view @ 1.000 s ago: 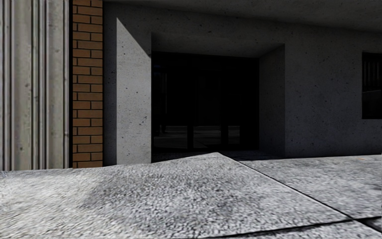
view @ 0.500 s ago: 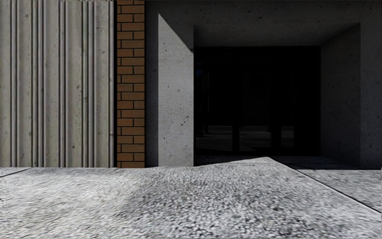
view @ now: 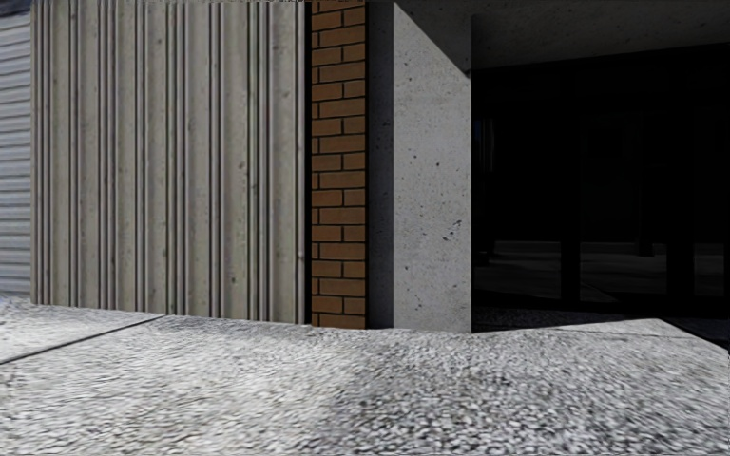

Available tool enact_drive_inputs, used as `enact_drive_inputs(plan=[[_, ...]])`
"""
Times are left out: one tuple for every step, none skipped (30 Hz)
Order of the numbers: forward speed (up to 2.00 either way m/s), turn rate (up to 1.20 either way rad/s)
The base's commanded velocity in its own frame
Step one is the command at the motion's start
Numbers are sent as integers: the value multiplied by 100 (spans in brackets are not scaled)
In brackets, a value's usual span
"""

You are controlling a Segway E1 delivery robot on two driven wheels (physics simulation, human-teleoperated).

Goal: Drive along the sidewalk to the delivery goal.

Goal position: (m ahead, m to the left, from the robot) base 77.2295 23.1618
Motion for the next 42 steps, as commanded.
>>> enact_drive_inputs(plan=[[73,66],[73,66],[73,66],[74,66],[74,66],[80,66],[82,66],[82,66],[82,66],[83,66],[83,67],[83,67],[83,68],[83,68],[83,68],[83,68],[83,68],[83,68],[83,69],[86,69],[91,69],[91,69],[92,69],[93,69],[93,69],[95,69],[95,69],[101,69],[120,70],[200,71],[200,71],[200,71],[200,71],[200,71],[200,72],[200,72],[200,72],[200,72],[200,72],[200,72],[200,72],[200,72]])
